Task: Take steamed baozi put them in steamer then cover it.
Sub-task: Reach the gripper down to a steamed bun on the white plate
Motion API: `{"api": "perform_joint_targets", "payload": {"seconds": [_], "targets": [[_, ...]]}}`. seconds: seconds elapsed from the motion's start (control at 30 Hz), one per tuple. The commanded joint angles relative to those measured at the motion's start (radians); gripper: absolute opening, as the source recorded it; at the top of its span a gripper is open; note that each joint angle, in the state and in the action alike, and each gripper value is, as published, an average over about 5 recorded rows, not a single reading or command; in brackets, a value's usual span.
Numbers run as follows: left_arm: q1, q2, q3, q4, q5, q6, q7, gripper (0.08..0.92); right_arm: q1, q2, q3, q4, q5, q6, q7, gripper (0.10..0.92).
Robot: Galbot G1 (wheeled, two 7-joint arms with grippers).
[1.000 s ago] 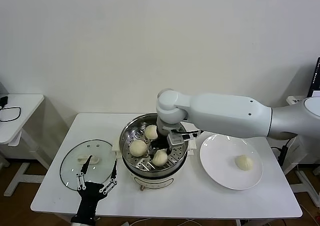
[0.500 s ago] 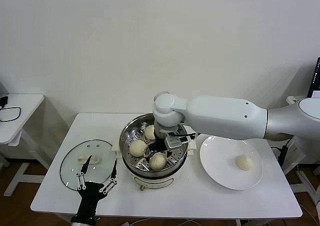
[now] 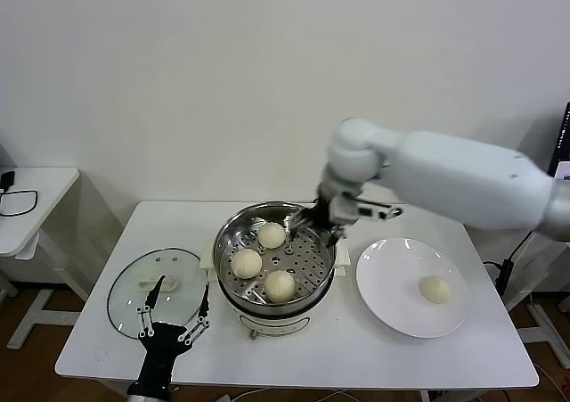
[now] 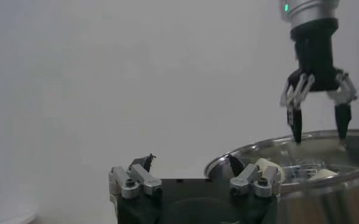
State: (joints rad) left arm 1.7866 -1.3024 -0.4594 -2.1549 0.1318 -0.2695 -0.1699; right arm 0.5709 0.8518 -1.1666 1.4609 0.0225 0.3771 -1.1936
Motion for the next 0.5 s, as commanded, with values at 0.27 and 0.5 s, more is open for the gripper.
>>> {"api": "perform_joint_targets", "payload": {"seconds": [0.27,0.5], "targets": [[0.002,0.003,0.000,-0.007,0.001,0.003,0.000,0.823,-0.225,-0.273,0.047,-0.407,0.191,-0.340,-0.014,0.823],[0.002,0.001,-0.005,-0.007,0.001,0.006,0.000,0.823,-0.394,-0.257,0.128,-0.462,0.101,-0.311,0.004,0.823]]}}
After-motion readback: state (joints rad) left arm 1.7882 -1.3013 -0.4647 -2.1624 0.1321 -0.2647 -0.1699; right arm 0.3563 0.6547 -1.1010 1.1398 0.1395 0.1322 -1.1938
